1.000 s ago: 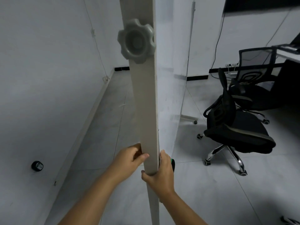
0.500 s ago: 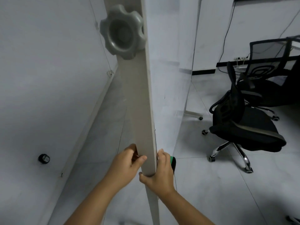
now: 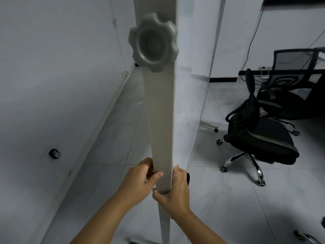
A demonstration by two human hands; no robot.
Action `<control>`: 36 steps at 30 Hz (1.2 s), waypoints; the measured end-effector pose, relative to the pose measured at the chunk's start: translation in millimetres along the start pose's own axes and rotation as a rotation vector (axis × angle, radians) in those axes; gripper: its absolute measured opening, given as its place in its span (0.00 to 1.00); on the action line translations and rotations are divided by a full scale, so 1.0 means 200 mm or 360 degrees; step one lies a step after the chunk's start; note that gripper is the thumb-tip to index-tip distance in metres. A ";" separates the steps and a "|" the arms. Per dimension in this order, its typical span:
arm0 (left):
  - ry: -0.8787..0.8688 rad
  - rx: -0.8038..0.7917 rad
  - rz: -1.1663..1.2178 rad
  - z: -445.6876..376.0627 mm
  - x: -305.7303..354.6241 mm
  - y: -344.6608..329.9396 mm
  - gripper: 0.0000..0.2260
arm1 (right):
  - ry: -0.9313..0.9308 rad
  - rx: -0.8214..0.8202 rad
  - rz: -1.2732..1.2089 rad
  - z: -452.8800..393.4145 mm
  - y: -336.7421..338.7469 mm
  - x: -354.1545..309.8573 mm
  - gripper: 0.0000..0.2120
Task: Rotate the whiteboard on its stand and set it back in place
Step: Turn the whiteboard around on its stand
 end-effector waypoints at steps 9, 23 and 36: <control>-0.0004 0.0171 -0.0044 0.37 0.22 -0.29 0.10 | 0.0130 -0.0040 0.0013 0.32 0.24 0.19 0.39; -0.0234 -0.0105 0.0220 0.88 0.61 -0.99 0.26 | 0.0366 -0.0242 -0.0229 0.93 0.93 0.70 0.42; -0.0480 0.0231 0.0116 0.84 0.61 -1.16 0.39 | 0.0247 0.0015 -0.0616 0.94 0.94 0.72 0.31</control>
Point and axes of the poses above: each hand's wrist, its own z-axis away from the middle knuckle, its own y-axis out of the back of the hand, x = y × z, the point moved 4 cm from there along -z, towards the middle knuckle, and after that the axes turned 12 degrees about z, right-handed, at the moved point
